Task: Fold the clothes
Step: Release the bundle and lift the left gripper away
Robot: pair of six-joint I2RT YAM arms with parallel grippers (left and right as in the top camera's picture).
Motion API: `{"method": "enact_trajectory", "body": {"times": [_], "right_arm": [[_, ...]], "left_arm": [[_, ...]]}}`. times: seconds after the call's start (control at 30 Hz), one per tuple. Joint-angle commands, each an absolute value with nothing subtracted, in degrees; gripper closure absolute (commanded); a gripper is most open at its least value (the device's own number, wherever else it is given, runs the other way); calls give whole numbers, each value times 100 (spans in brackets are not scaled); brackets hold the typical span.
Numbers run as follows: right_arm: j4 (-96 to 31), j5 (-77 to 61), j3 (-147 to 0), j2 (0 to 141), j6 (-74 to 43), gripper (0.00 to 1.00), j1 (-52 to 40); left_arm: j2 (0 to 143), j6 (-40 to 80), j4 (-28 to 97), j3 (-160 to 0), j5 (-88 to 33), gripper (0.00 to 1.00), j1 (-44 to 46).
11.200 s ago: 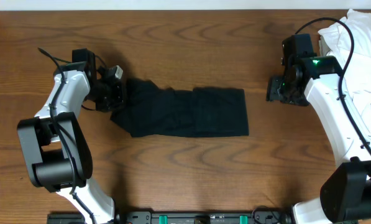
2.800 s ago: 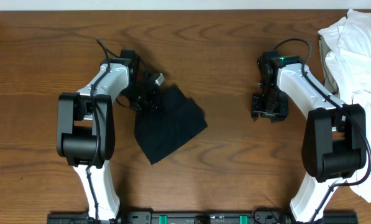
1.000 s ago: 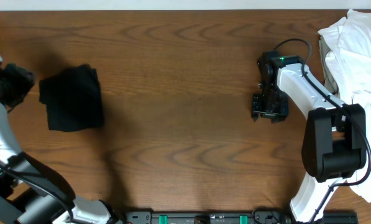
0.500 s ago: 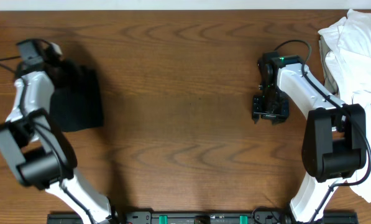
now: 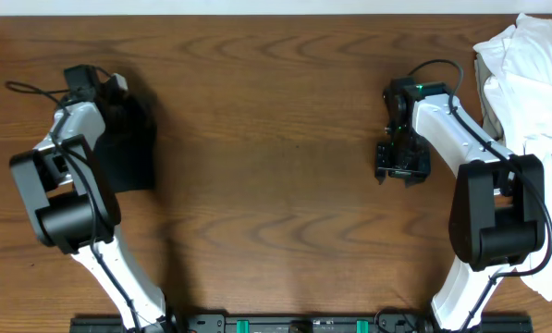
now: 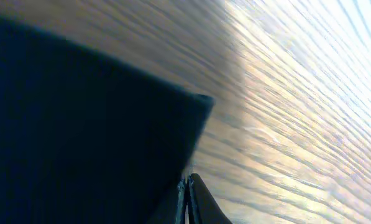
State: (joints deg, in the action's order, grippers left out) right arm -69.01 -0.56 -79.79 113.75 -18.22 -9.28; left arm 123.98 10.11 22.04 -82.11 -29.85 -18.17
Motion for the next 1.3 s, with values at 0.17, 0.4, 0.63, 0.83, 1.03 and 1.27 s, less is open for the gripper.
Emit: {"method": "enact_trajectory", "body": {"times": [0.17, 0.4, 0.63, 0.83, 1.03, 1.27], "right_arm": [[-6901, -25, -7981, 11327, -1776, 47, -906], [-6827, -23, -7981, 11325, -1776, 48, -899], [-6396, -93, -7981, 11190, -1798, 48, -893], [-5625, -176, -7990, 10466, -1780, 46, -738], [-5002, -152, -7990, 9588, -1083, 3, -519], [-5395, -3, -7988, 8659, -906, 1, -434]], "left_arm": [[12726, 626, 2322, -8079, -3863, 42, -1732], [12088, 390, 2534, -8079, -3852, 37, -1706], [10565, -113, 3120, -8079, -3284, 22, -1396], [9476, -320, 3791, -8079, -1747, 2, -523], [9013, -320, 4270, -8079, -808, 2, 113], [8875, -233, 4923, -8079, -1028, 2, 143]]}}
